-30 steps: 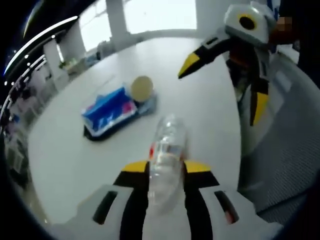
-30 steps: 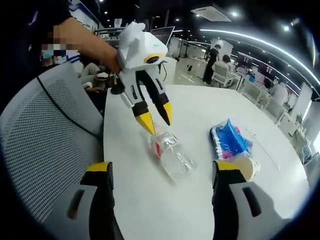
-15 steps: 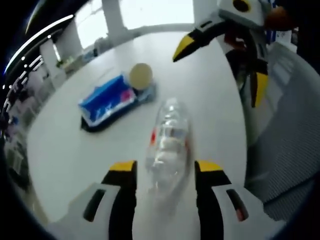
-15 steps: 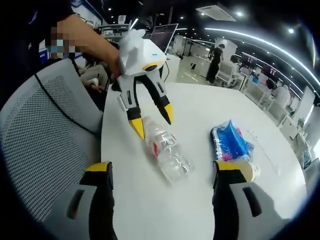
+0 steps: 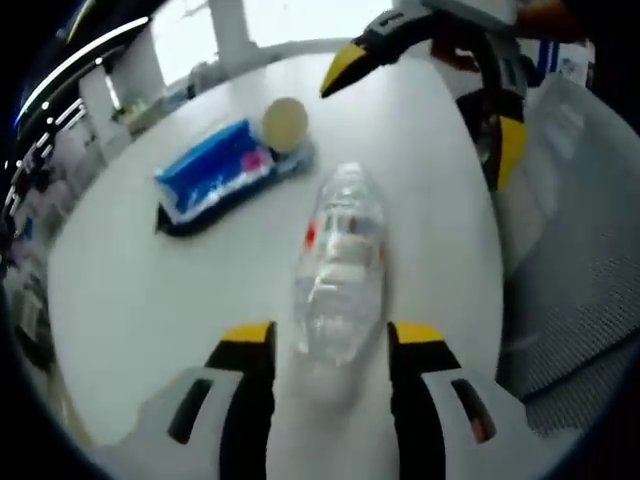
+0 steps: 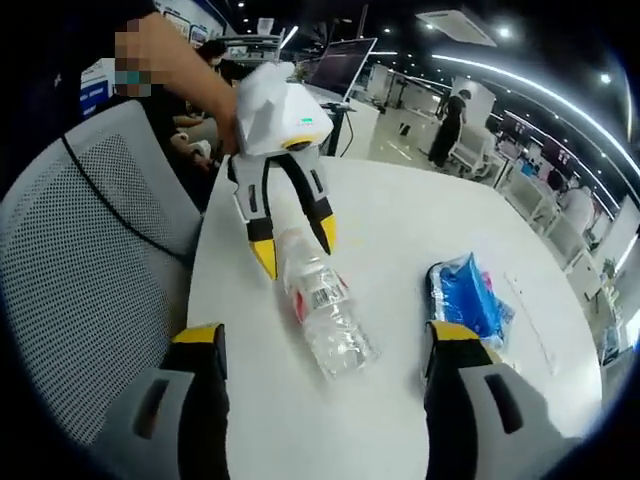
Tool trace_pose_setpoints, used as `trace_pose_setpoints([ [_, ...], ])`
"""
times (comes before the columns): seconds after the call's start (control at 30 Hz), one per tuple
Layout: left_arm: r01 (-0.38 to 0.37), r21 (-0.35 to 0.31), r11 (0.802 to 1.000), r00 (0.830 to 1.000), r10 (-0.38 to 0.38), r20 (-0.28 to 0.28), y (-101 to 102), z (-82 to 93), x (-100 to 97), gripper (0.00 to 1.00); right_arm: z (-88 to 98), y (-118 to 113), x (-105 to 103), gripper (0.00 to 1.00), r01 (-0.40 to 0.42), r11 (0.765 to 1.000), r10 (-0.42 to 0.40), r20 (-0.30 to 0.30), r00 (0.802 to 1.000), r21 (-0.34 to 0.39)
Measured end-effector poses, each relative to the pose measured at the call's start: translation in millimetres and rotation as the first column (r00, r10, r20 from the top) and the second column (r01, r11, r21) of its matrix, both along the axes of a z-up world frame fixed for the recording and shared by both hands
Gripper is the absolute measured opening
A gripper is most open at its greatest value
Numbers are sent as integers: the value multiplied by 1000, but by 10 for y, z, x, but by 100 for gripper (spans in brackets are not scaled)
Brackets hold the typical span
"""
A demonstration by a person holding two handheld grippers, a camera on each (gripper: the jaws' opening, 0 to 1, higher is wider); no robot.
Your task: Arrange the tabletop items into an orderly group along one side of the table until the central work area is clear of visible clutter.
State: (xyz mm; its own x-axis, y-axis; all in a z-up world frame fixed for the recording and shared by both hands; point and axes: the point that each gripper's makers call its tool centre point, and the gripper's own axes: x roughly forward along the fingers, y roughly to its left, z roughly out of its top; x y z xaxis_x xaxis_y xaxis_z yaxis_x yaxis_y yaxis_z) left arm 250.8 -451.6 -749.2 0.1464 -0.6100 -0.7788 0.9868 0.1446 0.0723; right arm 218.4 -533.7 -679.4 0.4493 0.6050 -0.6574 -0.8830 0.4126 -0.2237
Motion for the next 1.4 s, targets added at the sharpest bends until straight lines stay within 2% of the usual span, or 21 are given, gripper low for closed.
trace_pose_setpoints([
  [0.37, 14, 17, 1000, 1000, -14, -4, 30, -106, 5, 30, -136, 95, 86, 79, -82, 994, 81, -18, 997, -69],
  [0.77, 41, 7, 999, 999, -41, -8, 28, -131, -12, 27, -372, 202, 151, 74, -156, 980, 148, -75, 986, -122],
  [1.07, 59, -3, 998, 998, -59, -12, 32, -128, -34, 25, -494, 320, 187, 67, -236, 956, 223, -89, 971, -177],
  [1.4, 73, 0, 997, 997, -73, -21, 53, -101, -128, 23, -562, 422, 159, 60, -264, 947, 250, -96, 963, -183],
])
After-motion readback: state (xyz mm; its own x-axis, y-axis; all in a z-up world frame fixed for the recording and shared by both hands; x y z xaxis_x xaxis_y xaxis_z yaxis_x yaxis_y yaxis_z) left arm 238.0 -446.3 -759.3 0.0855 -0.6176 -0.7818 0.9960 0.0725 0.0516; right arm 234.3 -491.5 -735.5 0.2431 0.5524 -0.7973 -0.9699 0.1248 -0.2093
